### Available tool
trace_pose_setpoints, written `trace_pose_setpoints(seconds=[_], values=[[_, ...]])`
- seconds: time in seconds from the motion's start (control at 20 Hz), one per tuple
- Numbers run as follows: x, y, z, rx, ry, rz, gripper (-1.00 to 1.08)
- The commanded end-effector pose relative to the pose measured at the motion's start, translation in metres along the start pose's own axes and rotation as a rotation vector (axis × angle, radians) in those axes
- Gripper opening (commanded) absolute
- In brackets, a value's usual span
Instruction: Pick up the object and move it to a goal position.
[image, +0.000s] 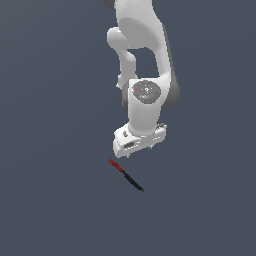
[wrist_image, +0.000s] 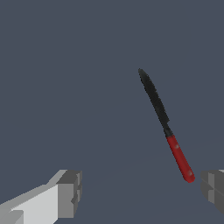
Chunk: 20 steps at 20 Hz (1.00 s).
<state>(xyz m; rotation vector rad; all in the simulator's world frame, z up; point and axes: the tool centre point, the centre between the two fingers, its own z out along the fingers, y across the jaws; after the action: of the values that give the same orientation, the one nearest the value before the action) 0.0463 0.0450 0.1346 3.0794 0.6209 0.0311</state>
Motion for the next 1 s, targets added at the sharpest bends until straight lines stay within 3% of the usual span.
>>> trace_pose_setpoints(seconds=[0.0,0.5,0.95], values=[[0.005,0.010,0.010,0.000,-0.004,-0.060,1.00],[0.021,0.050,0.051,0.003,-0.014,-0.281,1.00],[0.025,0.070,0.073,0.007,-0.018,-0.391,1.00]])
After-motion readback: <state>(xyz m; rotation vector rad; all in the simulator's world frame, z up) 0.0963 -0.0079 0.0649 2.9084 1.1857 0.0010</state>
